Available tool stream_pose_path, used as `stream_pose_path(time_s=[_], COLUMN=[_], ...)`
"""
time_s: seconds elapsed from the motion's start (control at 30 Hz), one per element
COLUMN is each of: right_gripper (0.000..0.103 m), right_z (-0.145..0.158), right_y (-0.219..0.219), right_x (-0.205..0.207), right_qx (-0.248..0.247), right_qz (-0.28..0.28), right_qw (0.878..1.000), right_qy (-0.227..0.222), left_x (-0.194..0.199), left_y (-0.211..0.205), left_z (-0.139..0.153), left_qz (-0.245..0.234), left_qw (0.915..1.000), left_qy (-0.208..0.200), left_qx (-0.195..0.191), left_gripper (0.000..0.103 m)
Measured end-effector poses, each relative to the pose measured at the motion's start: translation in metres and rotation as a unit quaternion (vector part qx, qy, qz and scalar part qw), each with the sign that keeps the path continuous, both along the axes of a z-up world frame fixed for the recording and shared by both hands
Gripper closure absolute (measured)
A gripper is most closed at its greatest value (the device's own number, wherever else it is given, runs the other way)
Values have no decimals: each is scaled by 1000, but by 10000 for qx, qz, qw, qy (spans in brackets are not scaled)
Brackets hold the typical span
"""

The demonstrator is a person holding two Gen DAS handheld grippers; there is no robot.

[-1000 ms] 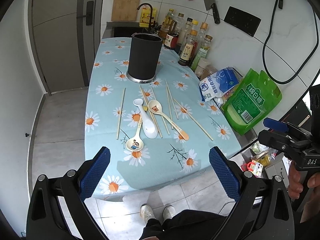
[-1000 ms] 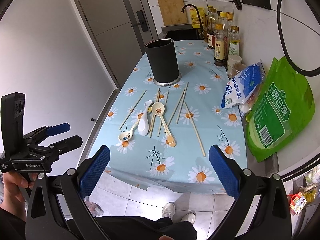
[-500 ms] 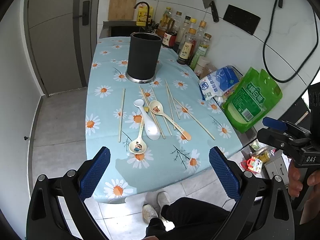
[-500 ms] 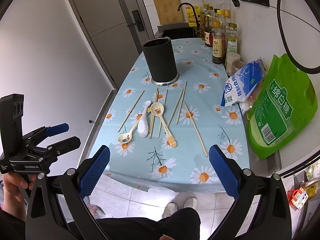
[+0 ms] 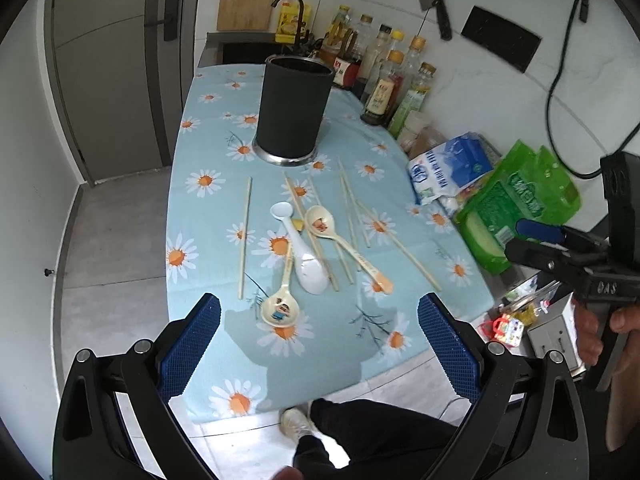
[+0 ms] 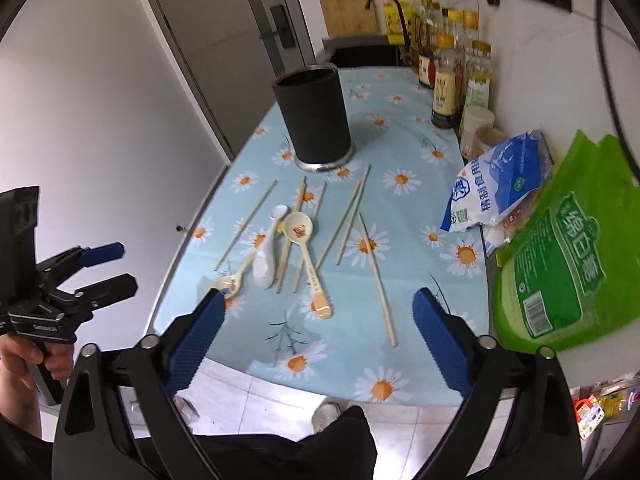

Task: Organize utensils
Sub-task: 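Lower the right tool onto a single wooden chopstick and close it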

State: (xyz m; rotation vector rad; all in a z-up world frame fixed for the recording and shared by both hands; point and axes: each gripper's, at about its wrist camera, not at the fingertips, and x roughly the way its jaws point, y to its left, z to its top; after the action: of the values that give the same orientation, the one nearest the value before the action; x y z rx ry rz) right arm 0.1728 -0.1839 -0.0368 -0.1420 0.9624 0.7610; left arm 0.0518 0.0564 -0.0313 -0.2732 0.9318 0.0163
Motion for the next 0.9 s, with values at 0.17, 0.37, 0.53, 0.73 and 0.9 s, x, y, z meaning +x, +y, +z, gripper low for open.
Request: stream_pose_path(time_s=[0.17,0.37,0.53,0.73,0.9], right_gripper=[28,42,57,73,81], right_z=[-24,-59,-91,-119,-135], right_y=[17,40,65,94,105], right_x=[35,70,90,108,122], right_qx=[-410,-934,-1529,-2277,-2662], right_qz=[171,399,765,1061,1041], right_qw=[9986,9930,9811,9625,9483], right_qy=[285,609,912,1027,1377], left_x=[16,33,45,50,53], left_y=[2,0,2,2,2], left_z=[-9,-23,-45,-60,-68], left_qz=[-110,-222,-214,-227,-270], left_qw=[9999,9995,9990,9982,9976], left_qy=[98,183,399,549,635], left_qx=[37,109,45,-58,-114], left_gripper=[7,7,7,7,7])
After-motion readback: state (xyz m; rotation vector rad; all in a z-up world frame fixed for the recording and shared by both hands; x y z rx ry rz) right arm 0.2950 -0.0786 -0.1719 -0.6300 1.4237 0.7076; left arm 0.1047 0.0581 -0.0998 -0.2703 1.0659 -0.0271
